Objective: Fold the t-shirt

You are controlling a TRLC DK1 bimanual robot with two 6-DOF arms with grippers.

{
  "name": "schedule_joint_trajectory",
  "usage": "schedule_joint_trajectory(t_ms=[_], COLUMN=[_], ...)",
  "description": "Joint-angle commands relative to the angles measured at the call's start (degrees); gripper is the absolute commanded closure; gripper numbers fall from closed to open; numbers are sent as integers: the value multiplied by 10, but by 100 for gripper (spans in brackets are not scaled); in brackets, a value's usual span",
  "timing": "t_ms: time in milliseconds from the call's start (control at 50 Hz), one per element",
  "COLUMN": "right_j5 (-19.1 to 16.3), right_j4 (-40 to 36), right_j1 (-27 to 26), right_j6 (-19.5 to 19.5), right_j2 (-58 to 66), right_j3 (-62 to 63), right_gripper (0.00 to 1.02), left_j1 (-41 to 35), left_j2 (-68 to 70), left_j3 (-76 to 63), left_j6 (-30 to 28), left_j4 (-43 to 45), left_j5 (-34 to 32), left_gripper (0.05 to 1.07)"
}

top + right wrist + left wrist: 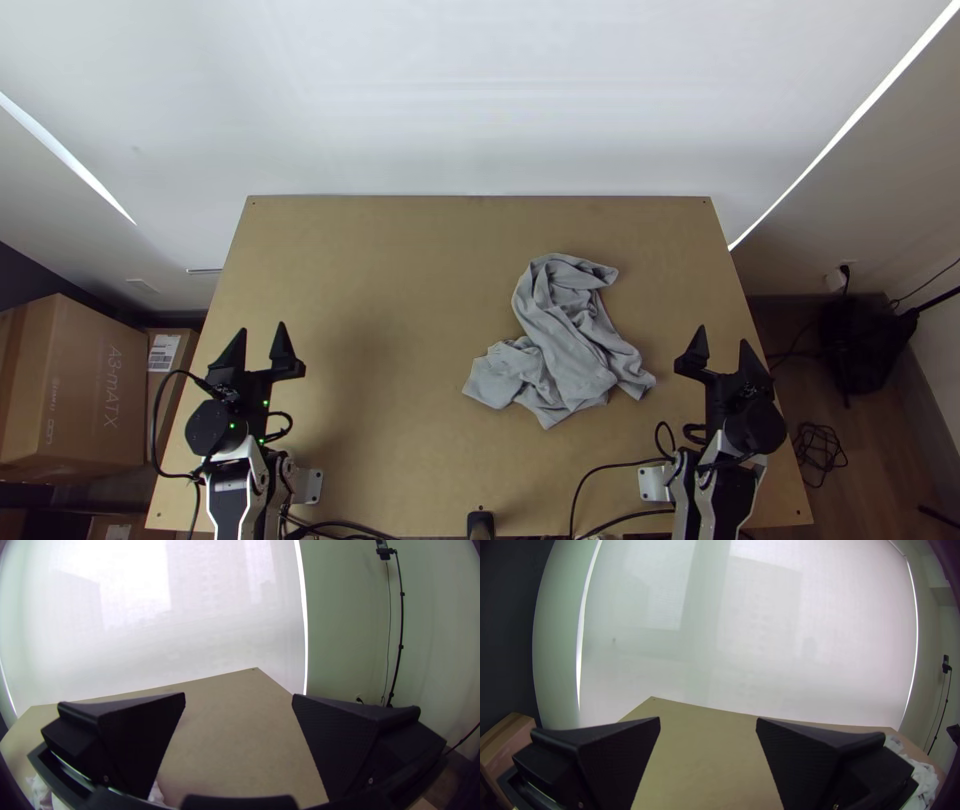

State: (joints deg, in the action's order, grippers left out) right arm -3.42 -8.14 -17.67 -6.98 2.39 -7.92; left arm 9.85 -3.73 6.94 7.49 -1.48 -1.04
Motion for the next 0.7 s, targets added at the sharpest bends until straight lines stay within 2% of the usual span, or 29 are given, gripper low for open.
schedule_joint_trajectory(t_ms=[0,120,240,400,520,680], right_j5=[4,4,4,3,3,3], right_j4=[-20,-59,-127,-253,-324,-399], right_j1=[16,40,59,110,160,231], right_j6=[5,5,0,-19,-56,-145], right_j2=[56,146,231,326,353,357], right_j3=[-73,-164,-265,-391,-442,-453], right_gripper=[4,4,4,4,4,4], left_j1=[-4,-9,-45,-60,-69,-82], left_j2=[-96,-217,-289,-379,-437,-473], left_j3=[88,211,320,457,532,541], left_j6=[7,6,7,24,36,39], left_j4=[10,-45,-116,-235,-335,-442], left_j5=[-5,-5,0,5,5,5], left_gripper=[10,10,10,10,10,10])
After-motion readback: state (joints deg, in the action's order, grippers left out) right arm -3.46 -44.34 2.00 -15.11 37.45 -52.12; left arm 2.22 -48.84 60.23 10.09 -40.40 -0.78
